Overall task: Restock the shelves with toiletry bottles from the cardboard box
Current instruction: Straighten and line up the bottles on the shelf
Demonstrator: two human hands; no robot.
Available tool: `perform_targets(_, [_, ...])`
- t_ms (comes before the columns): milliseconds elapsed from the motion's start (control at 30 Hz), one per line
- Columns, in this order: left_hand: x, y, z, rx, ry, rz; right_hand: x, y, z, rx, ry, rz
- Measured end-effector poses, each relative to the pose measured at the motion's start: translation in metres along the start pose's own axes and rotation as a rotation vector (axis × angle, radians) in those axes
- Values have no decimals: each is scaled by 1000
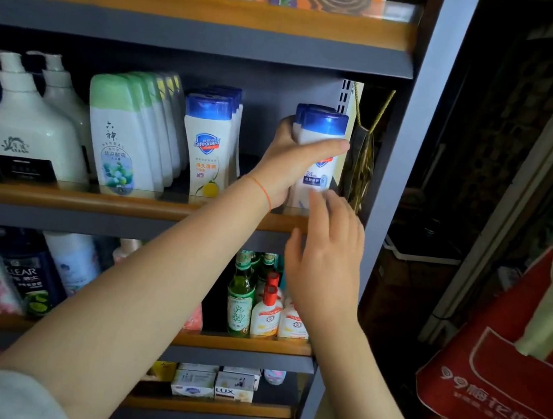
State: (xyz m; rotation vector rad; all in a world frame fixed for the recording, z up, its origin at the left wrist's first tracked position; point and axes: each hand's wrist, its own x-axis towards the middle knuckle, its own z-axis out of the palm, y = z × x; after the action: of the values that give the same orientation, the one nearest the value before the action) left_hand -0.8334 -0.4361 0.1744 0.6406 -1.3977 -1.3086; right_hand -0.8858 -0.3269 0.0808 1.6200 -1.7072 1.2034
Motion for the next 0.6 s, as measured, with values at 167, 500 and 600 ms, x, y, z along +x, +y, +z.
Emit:
perform_targets(167, [0, -3, 16, -16, -32, -21, -9, 8, 1, -103, -117, 7])
perform_targets(500, [-3, -1, 13, 192, -69, 0, -9, 10, -4, -12, -96, -10])
perform_targets(600, [-37, 10, -7, 437, -11, 131, -7, 1, -5, 173, 11, -29])
